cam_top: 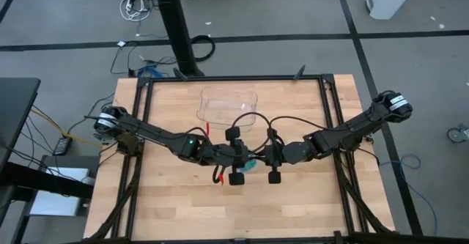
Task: Roll bandage
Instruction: Close the transparent zip bag
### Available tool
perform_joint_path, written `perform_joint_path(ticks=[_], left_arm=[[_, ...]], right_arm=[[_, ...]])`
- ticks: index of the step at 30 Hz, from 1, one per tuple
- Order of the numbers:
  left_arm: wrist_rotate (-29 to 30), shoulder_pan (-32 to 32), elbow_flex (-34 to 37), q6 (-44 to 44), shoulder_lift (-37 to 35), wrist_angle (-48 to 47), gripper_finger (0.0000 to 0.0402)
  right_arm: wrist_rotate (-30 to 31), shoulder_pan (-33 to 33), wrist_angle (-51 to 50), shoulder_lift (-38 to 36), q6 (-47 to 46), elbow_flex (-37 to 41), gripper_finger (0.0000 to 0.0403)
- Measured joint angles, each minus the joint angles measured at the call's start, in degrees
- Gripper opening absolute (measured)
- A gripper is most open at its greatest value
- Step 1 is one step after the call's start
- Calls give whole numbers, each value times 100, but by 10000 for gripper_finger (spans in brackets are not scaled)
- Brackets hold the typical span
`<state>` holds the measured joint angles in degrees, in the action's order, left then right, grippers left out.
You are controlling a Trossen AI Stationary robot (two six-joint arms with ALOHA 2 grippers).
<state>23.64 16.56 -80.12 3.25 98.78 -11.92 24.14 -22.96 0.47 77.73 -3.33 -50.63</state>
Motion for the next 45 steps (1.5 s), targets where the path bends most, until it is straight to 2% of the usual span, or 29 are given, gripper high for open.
perform_joint_path(ticks=[3, 4, 18, 22, 28, 34, 37, 40, 45], left_arm=[[-11, 0, 0, -3, 0, -16, 22], [-11, 0, 0, -5, 0, -21, 20], [63, 0, -6, 241, -6, -1073, 22], [111, -9, 22, 426, 24, -1403, 22], [107, 4, 13, 446, 7, -1371, 22], [-871, 4, 9, -213, -80, -1259, 22], [-1668, 7, 9, -739, -87, -1161, 23], [-2217, 11, 9, -1080, -87, -1088, 24], [-2767, 48, 9, -1702, -87, -827, 27]], right_arm=[[1, -2, -5, 0, 1, 0, 0], [7, -2, -6, 0, 0, 0, 0], [178, -61, 70, 11, 45, 7, 0], [36, -70, 52, -11, -18, -15, 1], [-43, -68, -133, -9, -219, -11, 29], [-320, -66, -650, -7, -611, -2, 86], [-749, -65, -563, -7, -295, -2, 107], [-873, -49, -422, -7, -4, -1, 114], [-1613, 28, 800, -7, 730, 424, 111]])
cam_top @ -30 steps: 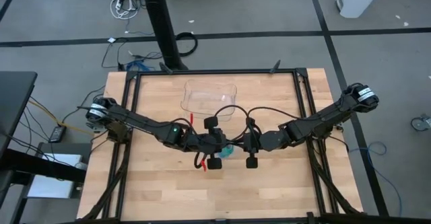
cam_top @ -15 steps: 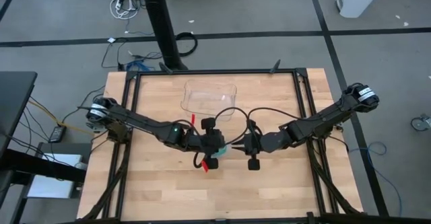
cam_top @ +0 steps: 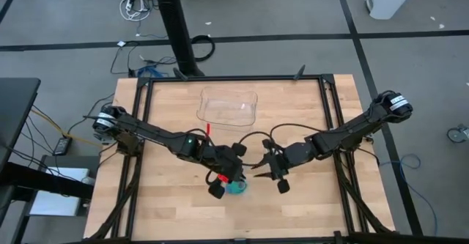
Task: Roll bandage
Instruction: Close the transparent zip bag
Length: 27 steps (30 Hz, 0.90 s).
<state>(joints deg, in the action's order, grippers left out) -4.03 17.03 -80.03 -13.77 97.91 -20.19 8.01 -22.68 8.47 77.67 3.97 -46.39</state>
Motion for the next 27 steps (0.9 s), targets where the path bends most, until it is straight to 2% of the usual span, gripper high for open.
perform_joint_path(ticks=[3, 6, 9, 13, 19, 23, 27], left_arm=[[-266, 74, -1, -711, -2, 349, 28], [-309, 121, -2, -1188, -2, 593, 28], [-295, 106, -3, -1296, -3, 929, 28], [-585, 92, -11, -1295, -4, 1006, 28], [-676, 89, -11, -1124, -4, 1012, 28], [-704, 70, -11, -1120, -4, 1054, 28], [-802, -60, -11, -809, 80, 1423, 28]], right_arm=[[-296, 228, 567, 6, 374, 454, 111], [-914, 558, 1335, 9, 612, 841, 112], [-1723, 1003, 1733, 7, 690, 1064, 111], [-2746, 1421, 2090, 7, 1007, 1072, 112], [-2987, 1467, 2078, 7, 1465, 813, 132], [-3481, 1502, 1821, 7, 1530, 596, 160], [-3582, 1664, 1579, 7, 1833, 522, 194]])
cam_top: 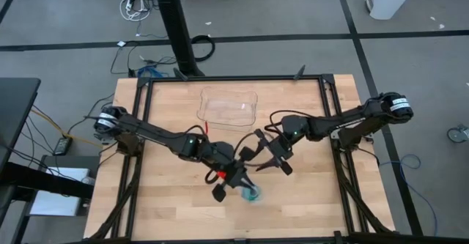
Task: Roll bandage
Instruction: Close the transparent zip bag
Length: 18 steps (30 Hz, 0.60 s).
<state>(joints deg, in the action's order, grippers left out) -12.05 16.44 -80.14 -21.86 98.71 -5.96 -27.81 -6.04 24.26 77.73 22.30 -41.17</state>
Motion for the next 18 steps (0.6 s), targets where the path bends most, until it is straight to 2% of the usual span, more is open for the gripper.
perform_joint_path(ticks=[3, 6, 15, 18], left_arm=[[-349, -136, 0, 334, 117, 329, 28], [-559, -183, 0, 455, 147, 553, 28], [-294, -274, 0, 33, 147, 1185, 28], [-283, -290, 0, -14, 147, 1259, 28]], right_arm=[[-230, 124, 16, 0, 229, -2, 215], [-709, 199, 90, 8, 276, -6, 222], [-1119, 454, 705, 619, 390, -7, 213], [-1495, 614, 1049, 691, 242, -7, 213]])
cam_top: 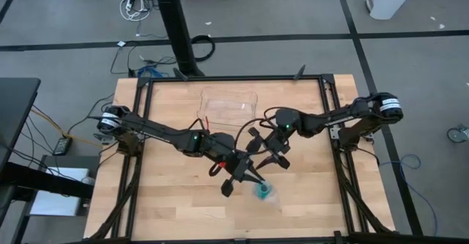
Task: Roll bandage
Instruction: Close the transparent zip bag
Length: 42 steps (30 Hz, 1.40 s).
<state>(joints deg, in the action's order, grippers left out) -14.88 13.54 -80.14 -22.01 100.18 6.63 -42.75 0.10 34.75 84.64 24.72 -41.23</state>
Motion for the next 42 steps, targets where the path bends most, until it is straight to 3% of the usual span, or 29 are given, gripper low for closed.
perform_joint_path(ticks=[4, 14, 22, 30, 37, 42], left_arm=[[7, -60, 2, 34, 2, 156, 27], [172, -223, 2, 125, -2, 514, 28], [358, -213, 2, 126, 0, 511, 28], [549, -175, 2, 106, 0, 296, 29], [1097, -158, 2, 440, 0, 109, 40], [1513, -149, 2, 753, 0, -34, 102]], right_arm=[[-614, 115, 193, -22, -156, -9, 208], [-1346, 124, -16, -24, -49, -9, 187], [-944, 126, -387, -26, 241, -9, 152], [-934, 309, -634, -26, 257, -9, 11], [-874, 408, -793, -26, 235, -4, 1], [-572, 428, -953, -26, 238, -4, 0]])
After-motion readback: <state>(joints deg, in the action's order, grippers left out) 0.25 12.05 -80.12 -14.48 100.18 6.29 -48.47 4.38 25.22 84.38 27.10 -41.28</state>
